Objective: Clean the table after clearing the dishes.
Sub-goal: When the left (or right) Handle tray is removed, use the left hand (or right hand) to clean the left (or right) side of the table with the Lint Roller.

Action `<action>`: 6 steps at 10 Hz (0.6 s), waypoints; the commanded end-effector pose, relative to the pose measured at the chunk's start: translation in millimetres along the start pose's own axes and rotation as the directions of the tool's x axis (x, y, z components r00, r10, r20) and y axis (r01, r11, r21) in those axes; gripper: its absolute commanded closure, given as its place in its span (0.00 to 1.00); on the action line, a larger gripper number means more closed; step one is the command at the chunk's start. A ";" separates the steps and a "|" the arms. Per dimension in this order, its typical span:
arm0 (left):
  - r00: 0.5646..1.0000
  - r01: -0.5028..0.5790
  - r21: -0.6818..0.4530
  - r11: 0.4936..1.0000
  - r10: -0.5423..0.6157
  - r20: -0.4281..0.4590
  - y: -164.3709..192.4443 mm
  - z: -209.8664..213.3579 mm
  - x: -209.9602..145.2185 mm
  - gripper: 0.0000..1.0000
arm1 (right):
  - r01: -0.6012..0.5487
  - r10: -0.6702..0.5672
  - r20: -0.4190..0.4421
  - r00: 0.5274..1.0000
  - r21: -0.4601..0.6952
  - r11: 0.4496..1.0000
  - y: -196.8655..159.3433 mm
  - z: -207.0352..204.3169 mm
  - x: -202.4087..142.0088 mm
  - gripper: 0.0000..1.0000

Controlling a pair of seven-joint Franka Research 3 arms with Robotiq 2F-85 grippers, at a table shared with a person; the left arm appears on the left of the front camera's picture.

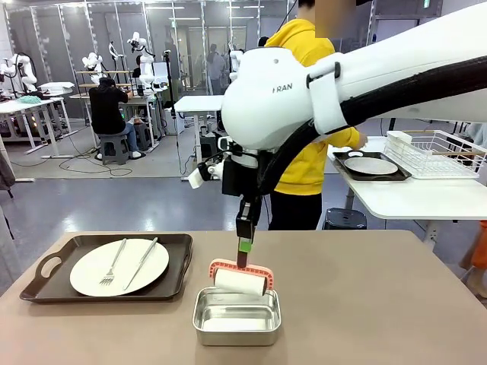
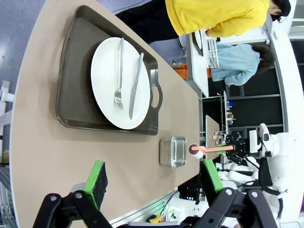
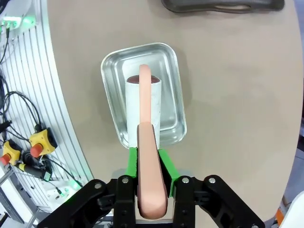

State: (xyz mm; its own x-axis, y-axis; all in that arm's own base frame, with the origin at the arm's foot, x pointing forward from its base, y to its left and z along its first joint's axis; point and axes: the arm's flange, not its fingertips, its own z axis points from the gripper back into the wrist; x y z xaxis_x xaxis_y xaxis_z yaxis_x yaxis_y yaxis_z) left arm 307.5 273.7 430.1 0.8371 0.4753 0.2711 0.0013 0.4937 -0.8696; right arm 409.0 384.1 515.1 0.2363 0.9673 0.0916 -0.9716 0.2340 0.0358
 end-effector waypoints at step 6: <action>1.000 0.005 -0.013 1.000 -0.005 -0.002 -2.0 2.8 -1.3 0.00 | -0.010 0.010 -0.005 1.000 0.014 1.000 0.1 -5.3 6.3 0.78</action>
State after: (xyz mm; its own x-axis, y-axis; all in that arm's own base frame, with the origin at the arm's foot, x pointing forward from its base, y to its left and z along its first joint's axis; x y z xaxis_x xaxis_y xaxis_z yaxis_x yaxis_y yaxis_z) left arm 307.5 273.7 430.2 0.8371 0.4752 0.2711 0.0014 0.4937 -0.8696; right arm 411.3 391.7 510.0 0.2263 0.9702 0.0869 -0.9736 0.2224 0.0517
